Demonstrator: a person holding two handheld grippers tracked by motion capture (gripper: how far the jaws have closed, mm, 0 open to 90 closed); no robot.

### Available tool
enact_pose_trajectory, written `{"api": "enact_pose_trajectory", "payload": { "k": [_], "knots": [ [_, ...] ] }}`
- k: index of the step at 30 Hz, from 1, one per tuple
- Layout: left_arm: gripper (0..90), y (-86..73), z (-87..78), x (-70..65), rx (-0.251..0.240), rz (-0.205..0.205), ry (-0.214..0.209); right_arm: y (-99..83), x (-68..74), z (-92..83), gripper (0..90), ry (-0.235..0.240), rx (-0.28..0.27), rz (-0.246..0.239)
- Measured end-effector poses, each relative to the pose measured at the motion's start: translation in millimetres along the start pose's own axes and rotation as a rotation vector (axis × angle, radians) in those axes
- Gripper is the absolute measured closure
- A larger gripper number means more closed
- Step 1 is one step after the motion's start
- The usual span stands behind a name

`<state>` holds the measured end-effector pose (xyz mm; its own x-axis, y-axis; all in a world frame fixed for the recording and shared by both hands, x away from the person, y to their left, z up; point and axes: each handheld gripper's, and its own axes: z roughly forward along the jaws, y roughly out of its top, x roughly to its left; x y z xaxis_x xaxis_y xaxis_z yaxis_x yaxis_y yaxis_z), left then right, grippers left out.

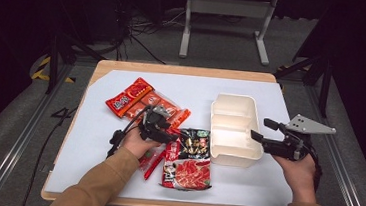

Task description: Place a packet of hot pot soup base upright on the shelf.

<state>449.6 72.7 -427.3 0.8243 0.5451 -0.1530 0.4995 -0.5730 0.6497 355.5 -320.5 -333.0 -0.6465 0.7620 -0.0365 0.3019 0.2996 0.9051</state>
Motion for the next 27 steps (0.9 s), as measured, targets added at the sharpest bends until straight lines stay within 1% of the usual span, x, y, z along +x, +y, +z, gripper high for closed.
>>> {"api": "enact_pose_trajectory", "payload": {
  "k": [1, 4, 6, 7, 8, 10, 12, 14, 19, 21, 22, 24, 27],
  "knots": [
    [40.5, 0.0, 1.1, 0.1, 0.007, 0.007, -0.006, 0.0, 0.2, 0.3, 34.2, 0.0, 0.001, -0.001],
    [42.4, -0.1, 2.3, 0.9, 0.016, 0.006, -0.013, 0.2, 0.7, 0.8, 34.3, 0.002, 0.001, -0.001],
    [45.8, -0.5, 3.1, 0.7, 0.02, 0.0, -0.013, 0.3, 0.9, 1.1, 34.3, 0.004, 0.001, -0.001],
    [45.8, -1.0, 4.0, 0.3, 0.03, 0.002, -0.01, 0.3, 0.9, 1.1, 34.3, 0.004, 0.001, -0.001],
    [47.6, -1.2, 4.8, 0.3, 0.037, 0.005, -0.011, 0.4, 1.0, 1.3, 34.2, 0.005, 0.003, -0.002],
    [52.0, -1.4, 5.1, 1.1, 0.044, -0.006, -0.023, 0.5, 1.3, 1.9, 34.2, 0.008, 0.003, -0.002],
    [58.6, -2.2, 4.7, 2.6, 0.047, -0.016, -0.031, 0.7, 1.8, 2.3, 34.3, 0.01, 0.003, -0.003],
    [64.0, -2.9, 4.4, 4.3, 0.043, -0.038, -0.043, 0.9, 2.0, 2.5, 34.3, 0.012, 0.003, -0.003],
    [74.2, -2.9, 2.5, 4.5, 0.039, -0.047, -0.041, 1.1, 2.6, 2.5, 34.2, 0.012, 0.003, -0.003],
    [79.7, -3.4, 0.9, 5.8, 0.031, -0.047, -0.055, 1.2, 2.6, 2.1, 34.4, 0.012, 0.002, -0.005],
    [80.9, -3.6, 0.3, 6.3, 0.028, -0.044, -0.058, 1.2, 2.6, 2.0, 34.7, 0.012, 0.002, -0.004],
    [82.9, -3.8, -0.9, 5.8, 0.026, -0.055, -0.059, 1.2, 2.6, 1.4, 38.0, 0.017, 0.004, 0.001],
    [84.3, -3.2, -2.5, 4.9, 0.018, -0.045, -0.056, 1.6, 3.3, 0.4, 41.9, 0.023, 0.007, 0.002]
  ]
}}
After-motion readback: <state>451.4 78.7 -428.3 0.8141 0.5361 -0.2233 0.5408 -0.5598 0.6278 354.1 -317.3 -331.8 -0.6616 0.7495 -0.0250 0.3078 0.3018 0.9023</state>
